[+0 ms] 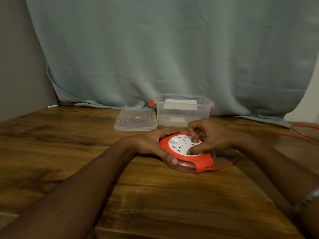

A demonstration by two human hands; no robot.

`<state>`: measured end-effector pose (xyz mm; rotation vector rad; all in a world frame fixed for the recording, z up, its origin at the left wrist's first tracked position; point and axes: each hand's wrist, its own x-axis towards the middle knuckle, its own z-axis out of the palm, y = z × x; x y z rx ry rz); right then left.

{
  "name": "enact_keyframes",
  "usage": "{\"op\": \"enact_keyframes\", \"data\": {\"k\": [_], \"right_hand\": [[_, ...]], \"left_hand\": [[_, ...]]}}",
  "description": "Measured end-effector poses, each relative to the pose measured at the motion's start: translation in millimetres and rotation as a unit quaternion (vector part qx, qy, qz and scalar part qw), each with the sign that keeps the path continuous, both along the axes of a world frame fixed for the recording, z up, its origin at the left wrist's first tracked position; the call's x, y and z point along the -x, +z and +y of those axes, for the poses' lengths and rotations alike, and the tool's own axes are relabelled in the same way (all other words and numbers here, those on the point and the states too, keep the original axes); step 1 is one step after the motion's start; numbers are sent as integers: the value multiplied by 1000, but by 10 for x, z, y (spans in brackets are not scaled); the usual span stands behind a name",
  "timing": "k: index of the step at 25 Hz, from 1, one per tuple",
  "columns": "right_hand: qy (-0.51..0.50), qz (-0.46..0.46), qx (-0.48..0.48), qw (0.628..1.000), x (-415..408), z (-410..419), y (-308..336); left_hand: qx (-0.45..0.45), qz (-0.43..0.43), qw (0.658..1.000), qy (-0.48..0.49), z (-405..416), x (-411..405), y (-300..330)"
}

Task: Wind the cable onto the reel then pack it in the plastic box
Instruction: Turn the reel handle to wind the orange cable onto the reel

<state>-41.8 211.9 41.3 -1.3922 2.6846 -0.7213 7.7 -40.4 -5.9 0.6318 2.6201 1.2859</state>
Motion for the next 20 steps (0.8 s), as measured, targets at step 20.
{"op": "enact_keyframes", "data": {"k": [20], "right_hand": [[29, 52, -18, 998, -62, 8, 68]], "left_hand": [[20, 2, 1000, 9, -19, 44, -37]]}}
